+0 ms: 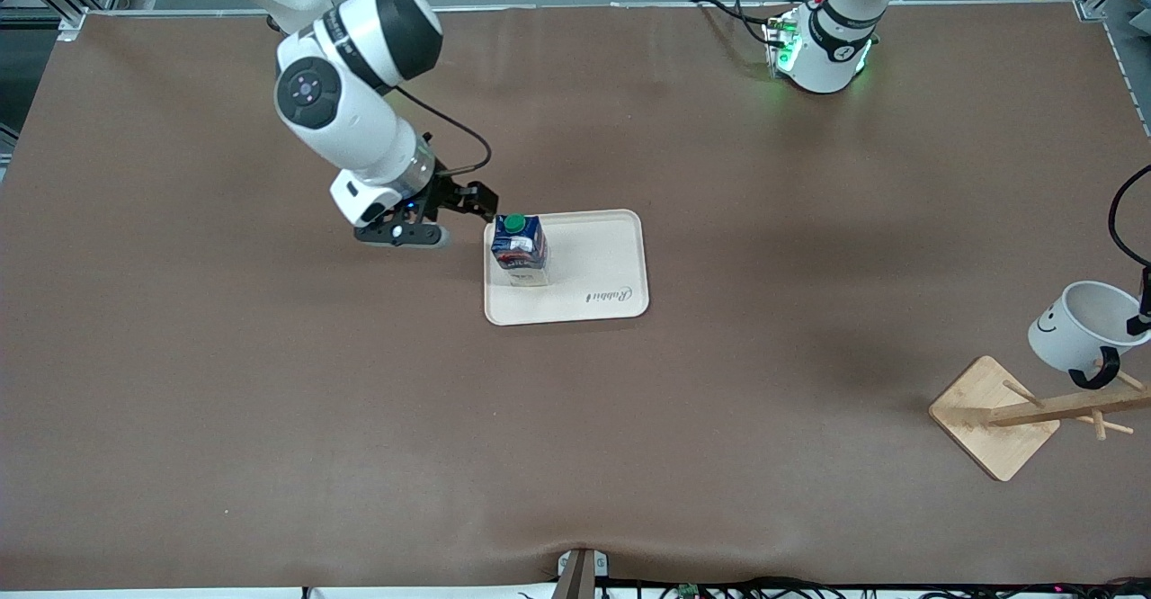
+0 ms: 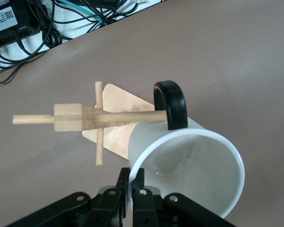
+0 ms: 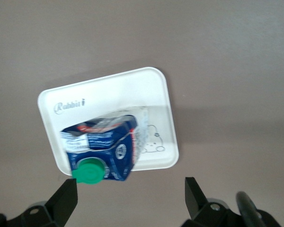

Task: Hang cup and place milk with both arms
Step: 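Hang the mug on the stand peg while the right gripper grasps the milk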

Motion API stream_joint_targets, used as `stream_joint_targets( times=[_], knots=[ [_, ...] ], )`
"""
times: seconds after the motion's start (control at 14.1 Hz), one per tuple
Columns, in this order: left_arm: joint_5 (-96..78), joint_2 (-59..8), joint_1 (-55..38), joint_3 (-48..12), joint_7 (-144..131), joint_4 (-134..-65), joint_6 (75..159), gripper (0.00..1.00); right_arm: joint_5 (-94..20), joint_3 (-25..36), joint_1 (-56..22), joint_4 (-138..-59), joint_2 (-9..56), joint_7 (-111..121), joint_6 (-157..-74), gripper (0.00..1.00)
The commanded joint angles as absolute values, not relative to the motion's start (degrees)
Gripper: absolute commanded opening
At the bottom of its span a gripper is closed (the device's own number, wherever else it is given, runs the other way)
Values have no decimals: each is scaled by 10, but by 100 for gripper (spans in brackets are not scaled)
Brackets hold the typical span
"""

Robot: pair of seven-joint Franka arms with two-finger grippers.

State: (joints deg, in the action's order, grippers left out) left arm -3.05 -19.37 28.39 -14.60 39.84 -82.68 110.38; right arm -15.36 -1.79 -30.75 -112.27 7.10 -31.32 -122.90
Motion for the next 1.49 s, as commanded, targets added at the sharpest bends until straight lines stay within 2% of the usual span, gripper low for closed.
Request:
stream_joint_targets(
  times=[0.0, 0.28, 0.36, 0.43, 0.5, 0.57, 0.85, 1.14, 1.21, 1.28, 1.42],
  knots=[
    [-48, -204, 298, -150, 424, -813, 1104, 0, -162, -11, -320, -1137, 61, -314, -1270, 100],
    [-65, -211, 309, -149, 439, -813, 1104, 0, -156, -10, -343, -1135, 82, -329, -1312, 100],
    [-64, -210, 309, -149, 437, -813, 1104, 19, -153, -10, -345, -1133, 87, -333, -1314, 100],
    [-66, -211, 309, -149, 436, -814, 1104, 46, -149, -9, -347, -1132, 94, -335, -1324, 100],
    [-67, -211, 308, -149, 434, -814, 1104, 88, -148, -9, -352, -1132, 103, -337, -1338, 100],
    [-67, -210, 308, -150, 432, -814, 1103, 100, -144, -9, -359, -1131, 109, -347, -1346, 100],
    [-69, -193, 301, -163, 377, -815, 1089, 100, -115, -9, -369, -1131, 131, -371, -1364, 100],
    [-42, -155, 300, -199, 254, -819, 1007, 100, -105, -7, -383, -1131, 151, -399, -1385, 100],
    [-28, -147, 300, -211, 229, -820, 988, 100, -91, -8, -382, -1132, 152, -400, -1385, 91],
    [-17, -137, 301, -221, 199, -819, 966, 100, -84, -7, -382, -1132, 154, -401, -1383, 74],
    [4, -120, 300, -241, 134, -820, 933, 100, -83, -8, -382, -1132, 156, -402, -1381, 26]
  ],
)
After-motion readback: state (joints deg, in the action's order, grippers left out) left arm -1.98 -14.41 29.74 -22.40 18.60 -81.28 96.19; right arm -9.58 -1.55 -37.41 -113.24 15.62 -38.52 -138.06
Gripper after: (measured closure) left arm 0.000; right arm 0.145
